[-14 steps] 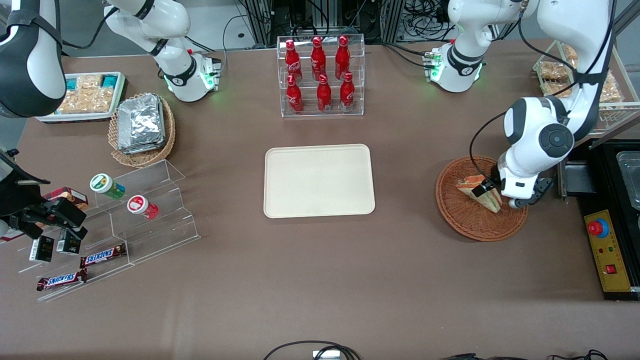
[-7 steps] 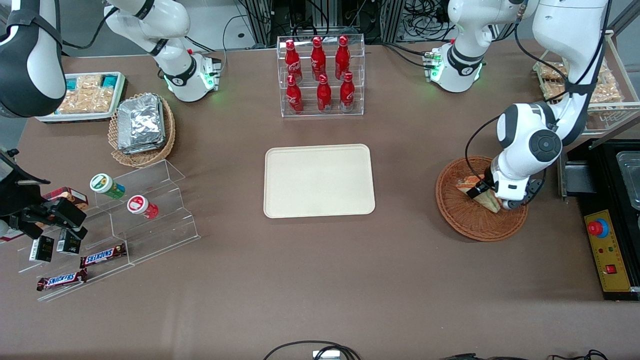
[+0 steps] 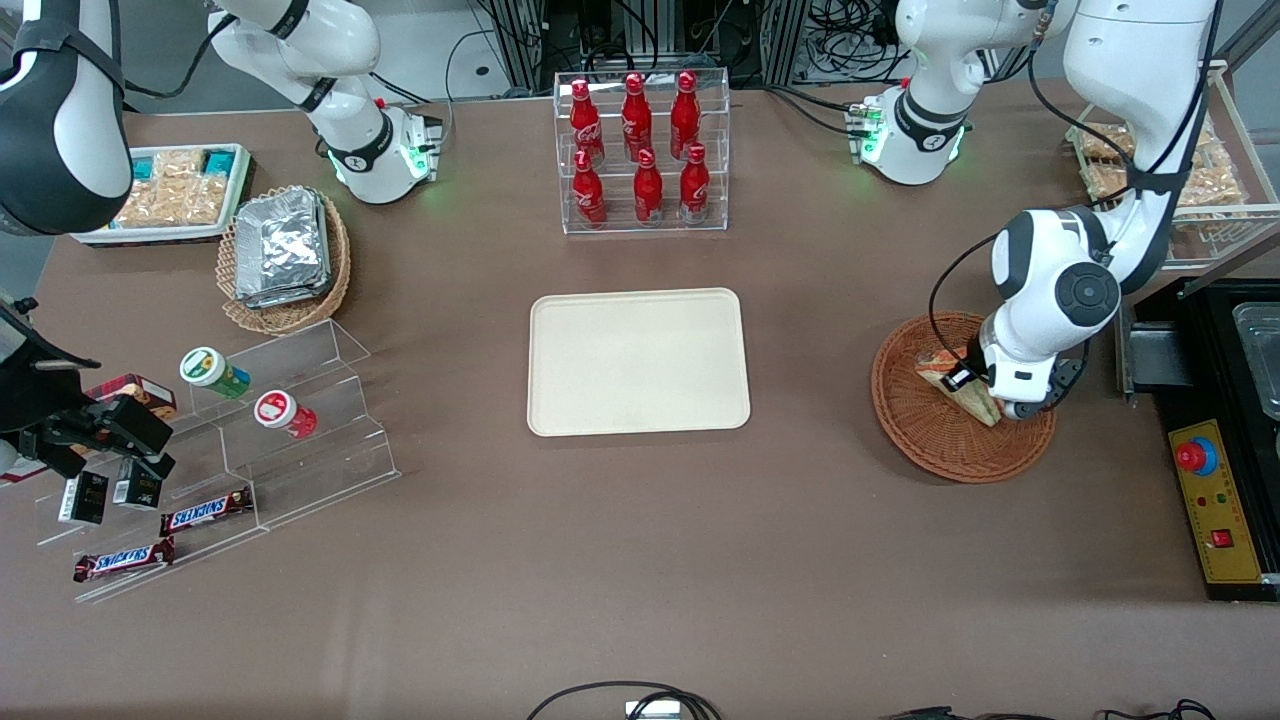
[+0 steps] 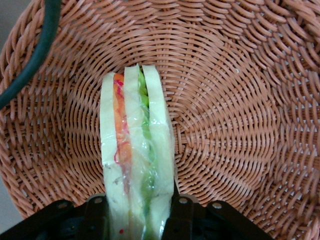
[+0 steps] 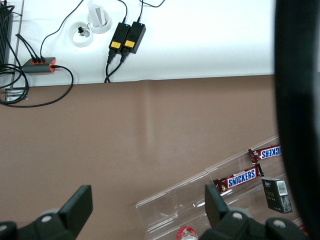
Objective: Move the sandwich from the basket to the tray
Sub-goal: 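Close the left gripper on the sandwich, then lift the sandwich and carry it over the cream tray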
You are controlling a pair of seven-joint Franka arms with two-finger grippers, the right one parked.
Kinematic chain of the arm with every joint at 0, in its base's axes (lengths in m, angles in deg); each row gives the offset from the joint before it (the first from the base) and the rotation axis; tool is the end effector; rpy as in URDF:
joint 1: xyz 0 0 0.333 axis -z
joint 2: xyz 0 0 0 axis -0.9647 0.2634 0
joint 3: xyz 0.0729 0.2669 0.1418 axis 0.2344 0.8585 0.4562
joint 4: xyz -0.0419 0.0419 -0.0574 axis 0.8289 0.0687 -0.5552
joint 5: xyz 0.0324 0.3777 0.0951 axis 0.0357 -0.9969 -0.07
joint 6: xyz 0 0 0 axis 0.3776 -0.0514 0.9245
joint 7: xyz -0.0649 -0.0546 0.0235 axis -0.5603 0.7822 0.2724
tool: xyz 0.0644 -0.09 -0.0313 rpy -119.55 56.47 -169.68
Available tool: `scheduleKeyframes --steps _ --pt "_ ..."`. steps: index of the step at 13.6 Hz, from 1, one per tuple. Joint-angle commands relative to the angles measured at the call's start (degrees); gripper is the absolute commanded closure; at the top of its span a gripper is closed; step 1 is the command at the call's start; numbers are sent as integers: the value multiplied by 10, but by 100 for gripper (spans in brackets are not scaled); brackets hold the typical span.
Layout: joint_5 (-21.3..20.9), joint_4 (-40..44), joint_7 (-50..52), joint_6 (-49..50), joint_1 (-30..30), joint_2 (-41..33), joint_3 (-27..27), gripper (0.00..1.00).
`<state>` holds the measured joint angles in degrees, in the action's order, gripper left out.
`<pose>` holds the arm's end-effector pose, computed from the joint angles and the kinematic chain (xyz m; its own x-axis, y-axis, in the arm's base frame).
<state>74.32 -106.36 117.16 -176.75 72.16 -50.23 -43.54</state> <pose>0.4995 -0.0216 0.2181 0.8108 0.5820 -0.0625 0.5774 -0.8127 -0.0782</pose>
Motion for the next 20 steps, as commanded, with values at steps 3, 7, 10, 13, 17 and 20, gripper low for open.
scheduleKeyframes --steps 3,7,10,13,17,20 --pt "-9 20 1 64 3 -38 -3 100" --pt "-11 107 -6 200 3 -50 -52 100" --pt "-11 185 4 291 3 -55 -105 100" --pt "-3 235 8 340 4 -54 -161 100" --pt "-9 240 48 334 4 -49 -234 100" --pt "-11 257 50 334 4 -40 -280 100"
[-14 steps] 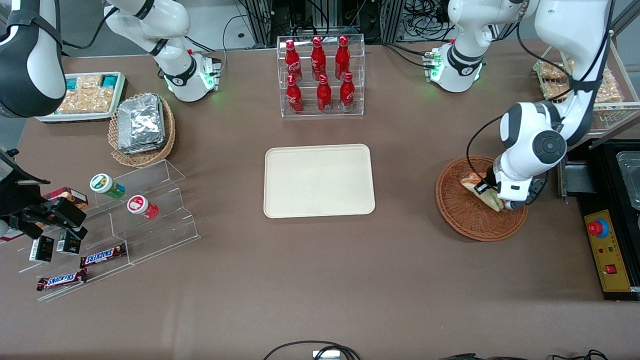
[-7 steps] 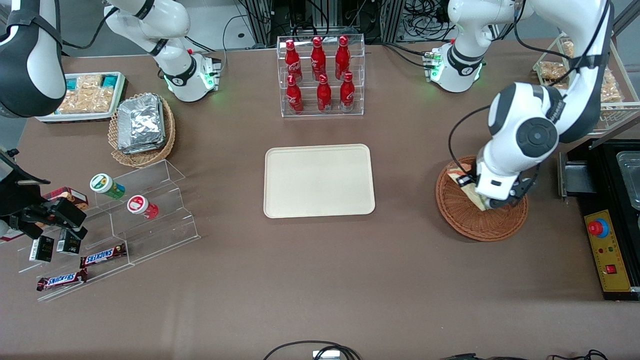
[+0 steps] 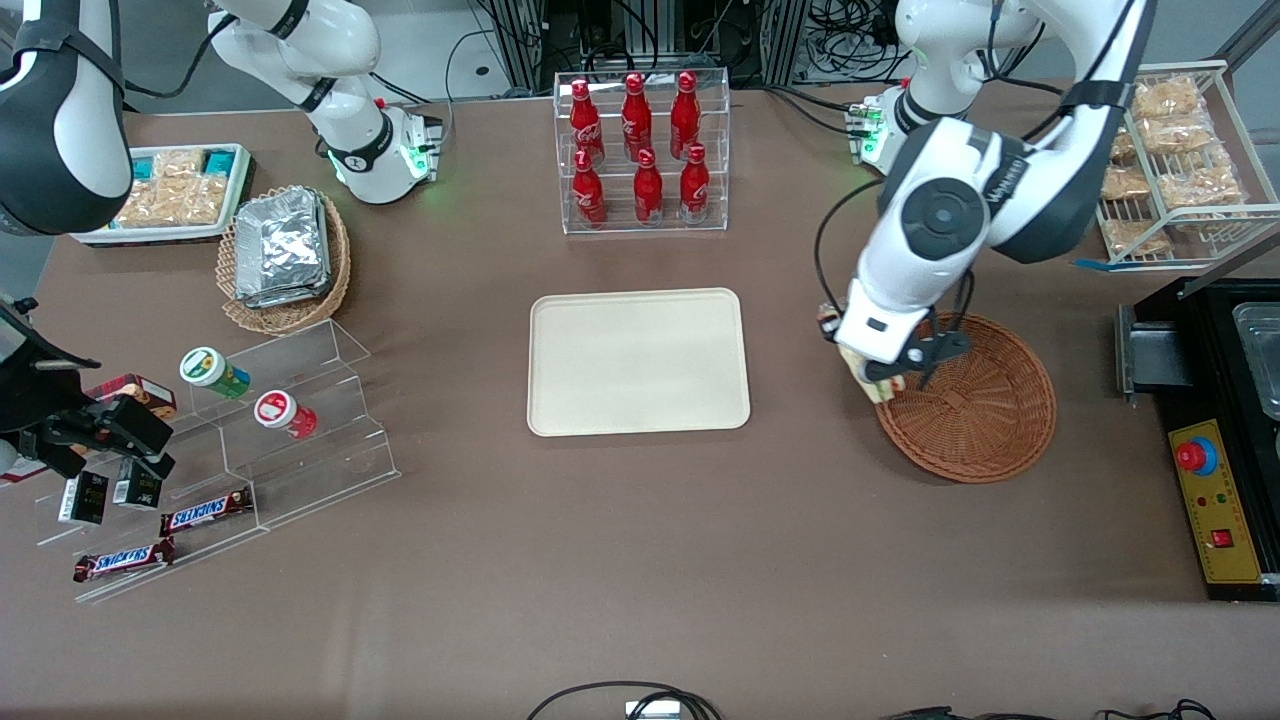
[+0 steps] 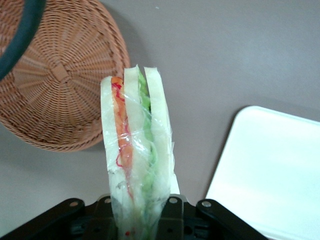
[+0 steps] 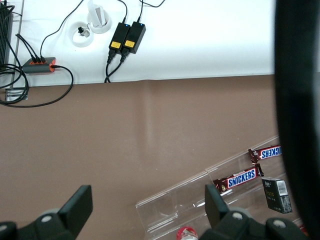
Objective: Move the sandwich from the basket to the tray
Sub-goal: 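Lift the sandwich and carry it over the cream tray, then lower the sandwich onto the tray and open the left gripper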
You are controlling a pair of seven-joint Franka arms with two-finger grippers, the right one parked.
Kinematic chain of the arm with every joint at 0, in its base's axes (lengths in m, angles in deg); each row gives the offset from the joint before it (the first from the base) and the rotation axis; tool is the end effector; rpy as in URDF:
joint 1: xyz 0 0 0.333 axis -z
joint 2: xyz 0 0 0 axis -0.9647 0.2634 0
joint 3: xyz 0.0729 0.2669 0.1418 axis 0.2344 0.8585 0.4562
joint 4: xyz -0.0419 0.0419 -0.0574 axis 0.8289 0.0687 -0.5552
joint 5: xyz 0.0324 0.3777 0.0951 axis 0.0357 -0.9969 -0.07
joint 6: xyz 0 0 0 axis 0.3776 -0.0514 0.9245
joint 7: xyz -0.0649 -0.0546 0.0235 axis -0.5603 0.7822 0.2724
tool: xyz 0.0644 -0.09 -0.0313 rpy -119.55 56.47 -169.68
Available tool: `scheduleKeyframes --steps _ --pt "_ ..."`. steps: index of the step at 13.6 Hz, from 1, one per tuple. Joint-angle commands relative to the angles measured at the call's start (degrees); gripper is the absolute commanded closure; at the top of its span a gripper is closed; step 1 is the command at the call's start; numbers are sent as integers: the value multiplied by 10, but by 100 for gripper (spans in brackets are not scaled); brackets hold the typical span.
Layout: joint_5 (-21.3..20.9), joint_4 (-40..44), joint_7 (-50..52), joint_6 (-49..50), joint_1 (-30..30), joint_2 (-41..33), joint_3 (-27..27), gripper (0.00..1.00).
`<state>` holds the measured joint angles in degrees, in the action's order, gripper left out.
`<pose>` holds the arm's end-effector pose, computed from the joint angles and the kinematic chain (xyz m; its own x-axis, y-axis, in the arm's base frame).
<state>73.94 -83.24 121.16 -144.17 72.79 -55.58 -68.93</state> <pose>0.4998 -0.2562 0.3992 0.9597 0.2603 -0.1061 0.2490 -0.9623 -0.1093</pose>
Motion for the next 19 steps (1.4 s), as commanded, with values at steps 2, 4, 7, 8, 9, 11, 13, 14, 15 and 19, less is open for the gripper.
scheduleKeyframes --steps 2,4,7,8,9,11,13,14,15,19 --pt "-11 30 9 7 8 19 -48 100" --pt "-41 29 10 -15 52 30 -48 100" --pt "-97 27 13 -67 110 66 -48 100" --pt "-116 27 14 -80 125 79 -48 100" --pt "-133 26 14 -100 135 98 -48 100" --pt "-149 28 15 -123 162 133 -48 100" --pt "-174 27 16 -140 171 163 -48 100" --pt "-174 28 19 -150 174 178 -48 100" --pt "-175 29 32 -156 184 192 -47 100" --pt "-194 36 56 -160 198 244 -47 98"
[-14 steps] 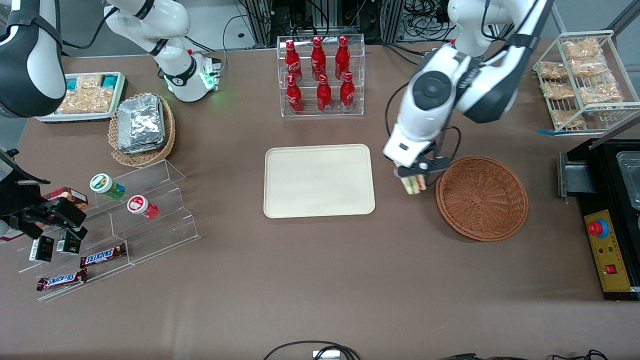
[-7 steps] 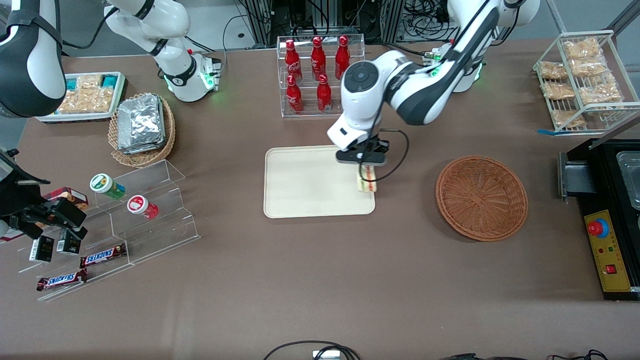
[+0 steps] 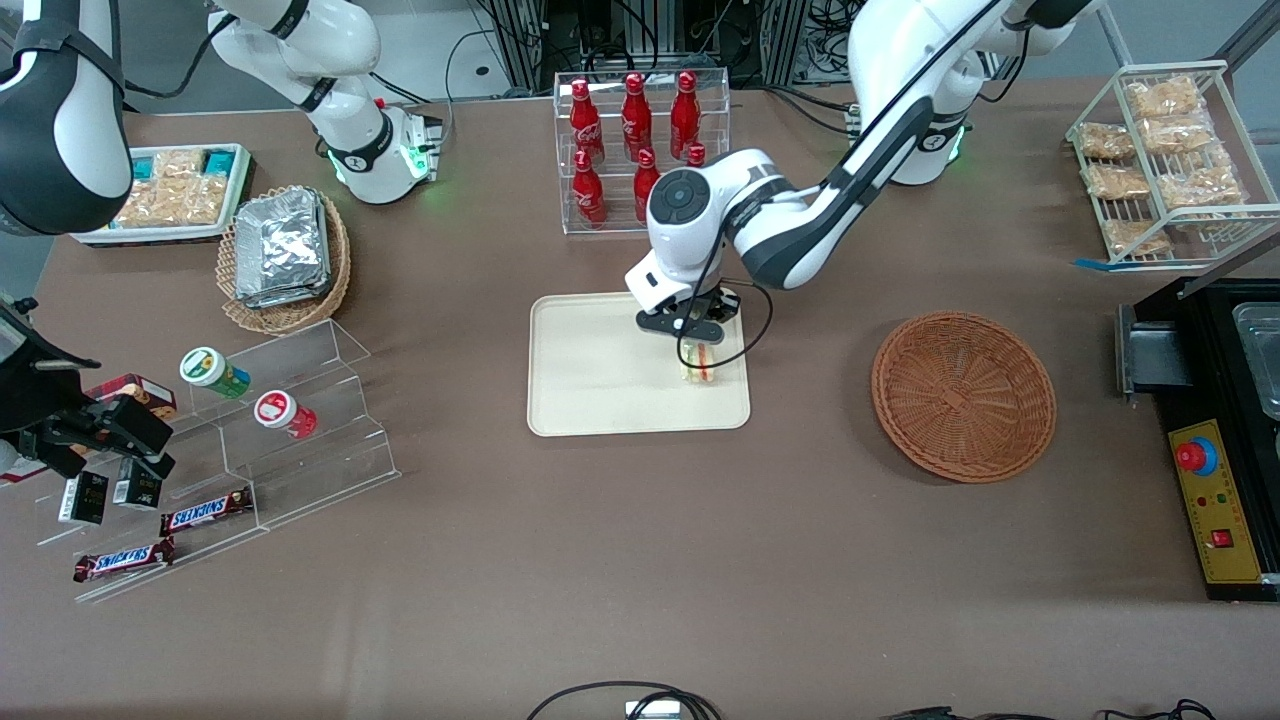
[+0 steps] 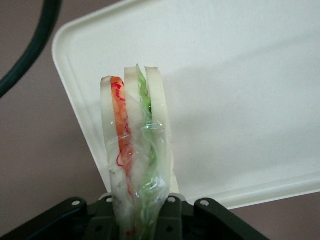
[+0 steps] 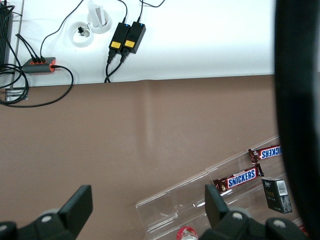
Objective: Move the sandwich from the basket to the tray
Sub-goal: 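Lower the sandwich onto the tray and open the left gripper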
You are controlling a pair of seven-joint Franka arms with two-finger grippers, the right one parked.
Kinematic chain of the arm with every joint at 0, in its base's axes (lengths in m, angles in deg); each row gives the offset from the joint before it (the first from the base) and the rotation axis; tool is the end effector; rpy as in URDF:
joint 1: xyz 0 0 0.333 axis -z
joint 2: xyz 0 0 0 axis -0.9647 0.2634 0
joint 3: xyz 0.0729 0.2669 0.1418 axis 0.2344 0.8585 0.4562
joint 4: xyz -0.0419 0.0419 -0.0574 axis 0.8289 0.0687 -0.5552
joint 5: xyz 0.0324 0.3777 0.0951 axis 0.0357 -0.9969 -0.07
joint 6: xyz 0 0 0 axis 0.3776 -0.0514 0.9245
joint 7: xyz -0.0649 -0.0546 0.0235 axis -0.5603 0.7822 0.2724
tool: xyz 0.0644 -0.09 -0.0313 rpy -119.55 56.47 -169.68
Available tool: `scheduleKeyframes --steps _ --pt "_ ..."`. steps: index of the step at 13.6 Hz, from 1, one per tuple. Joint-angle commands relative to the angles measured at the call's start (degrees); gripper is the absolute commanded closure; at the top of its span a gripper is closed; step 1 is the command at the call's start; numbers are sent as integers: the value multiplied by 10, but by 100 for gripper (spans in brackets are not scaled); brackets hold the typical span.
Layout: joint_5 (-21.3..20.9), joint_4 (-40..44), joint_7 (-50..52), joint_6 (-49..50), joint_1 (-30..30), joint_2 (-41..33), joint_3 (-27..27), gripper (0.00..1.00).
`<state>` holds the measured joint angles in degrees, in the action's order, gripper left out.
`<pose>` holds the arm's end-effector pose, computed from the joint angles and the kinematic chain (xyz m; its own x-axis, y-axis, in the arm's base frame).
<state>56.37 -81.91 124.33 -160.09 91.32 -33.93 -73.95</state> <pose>0.3937 -0.4565 0.2461 0.9613 -0.2606 -0.0889 -0.2684 -0.9589 -0.0916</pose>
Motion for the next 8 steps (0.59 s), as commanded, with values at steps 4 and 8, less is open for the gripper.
scheduleKeyframes --steps 4,8 --pt "-31 29 31 -1 12 55 5 88" --pt "-32 29 44 0 13 60 6 49"
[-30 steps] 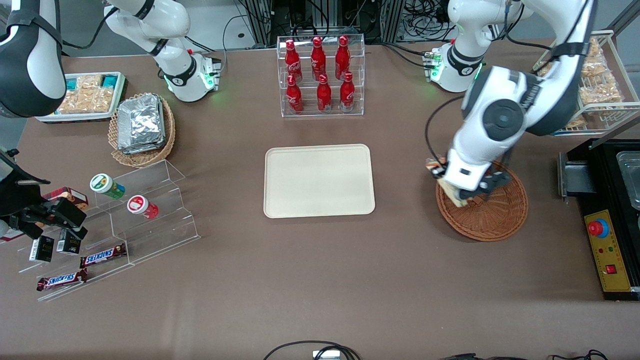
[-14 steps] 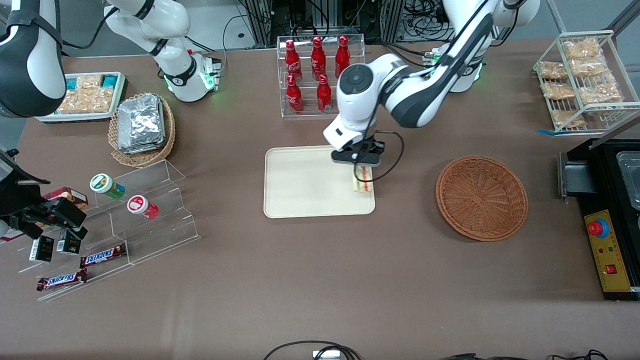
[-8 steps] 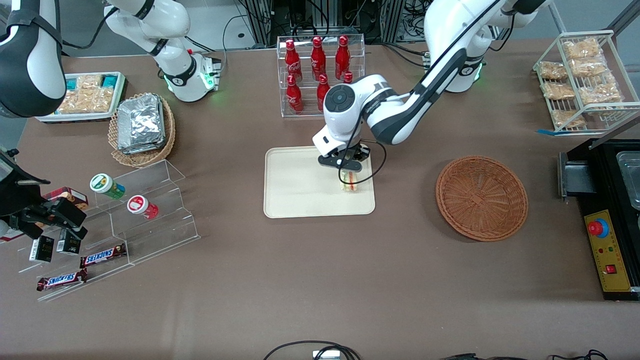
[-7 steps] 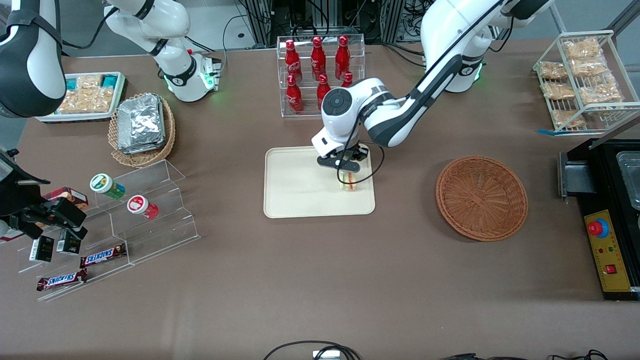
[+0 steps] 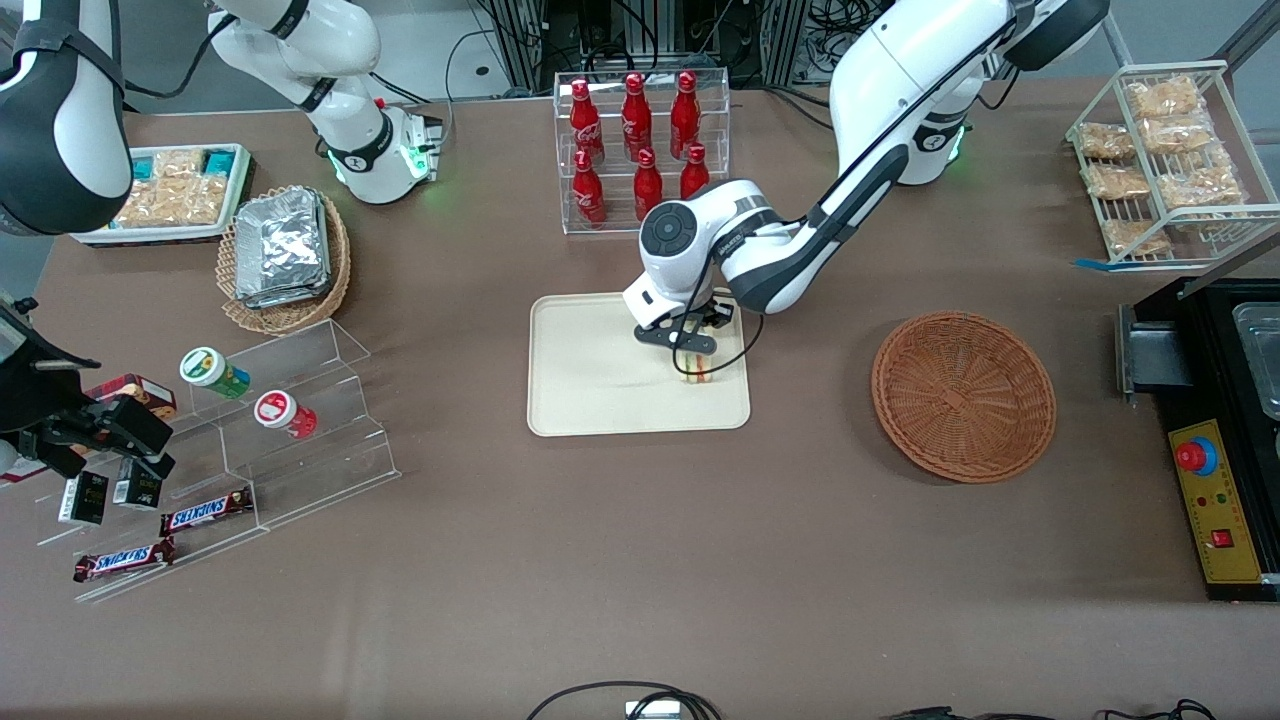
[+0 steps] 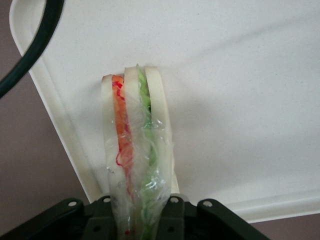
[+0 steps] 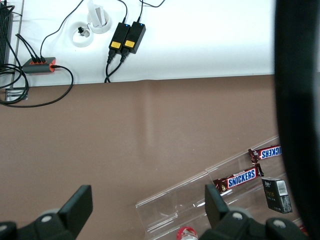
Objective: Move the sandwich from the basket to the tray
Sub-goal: 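Lower the sandwich onto the tray and open the left gripper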
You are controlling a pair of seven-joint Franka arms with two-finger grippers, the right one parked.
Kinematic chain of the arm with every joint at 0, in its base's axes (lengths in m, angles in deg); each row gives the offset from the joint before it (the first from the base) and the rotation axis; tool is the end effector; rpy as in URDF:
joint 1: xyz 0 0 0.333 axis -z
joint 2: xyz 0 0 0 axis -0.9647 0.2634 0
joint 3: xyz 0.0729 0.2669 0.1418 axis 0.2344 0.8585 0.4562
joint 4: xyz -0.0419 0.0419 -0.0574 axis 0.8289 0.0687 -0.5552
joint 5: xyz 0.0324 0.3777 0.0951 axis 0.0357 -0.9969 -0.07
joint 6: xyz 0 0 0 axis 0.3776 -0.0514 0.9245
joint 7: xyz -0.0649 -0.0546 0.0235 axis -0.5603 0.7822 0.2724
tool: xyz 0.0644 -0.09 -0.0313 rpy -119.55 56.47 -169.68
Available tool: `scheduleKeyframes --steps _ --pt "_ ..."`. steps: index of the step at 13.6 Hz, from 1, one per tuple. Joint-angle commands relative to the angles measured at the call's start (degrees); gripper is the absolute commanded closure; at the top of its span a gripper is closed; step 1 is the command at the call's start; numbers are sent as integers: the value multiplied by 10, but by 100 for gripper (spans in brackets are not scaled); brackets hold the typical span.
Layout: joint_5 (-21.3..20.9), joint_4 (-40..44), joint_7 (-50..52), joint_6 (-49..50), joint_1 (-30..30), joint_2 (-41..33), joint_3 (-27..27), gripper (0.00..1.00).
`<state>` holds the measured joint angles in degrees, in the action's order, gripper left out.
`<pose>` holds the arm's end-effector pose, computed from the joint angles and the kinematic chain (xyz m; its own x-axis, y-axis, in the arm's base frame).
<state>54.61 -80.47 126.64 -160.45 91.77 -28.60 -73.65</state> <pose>0.3924 -0.4593 0.2076 0.9621 -0.2363 -0.1362 -0.2505 -0.9631 -0.0982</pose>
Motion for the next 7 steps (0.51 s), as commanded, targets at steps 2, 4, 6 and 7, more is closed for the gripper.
scheduleKeyframes --steps 2,4,6,7 --pt "-29 12 21 4 10 6 3 31" --pt "-34 11 22 5 13 6 3 18" --pt "-33 18 29 7 12 2 3 13" --pt "-32 27 41 7 10 0 3 11"
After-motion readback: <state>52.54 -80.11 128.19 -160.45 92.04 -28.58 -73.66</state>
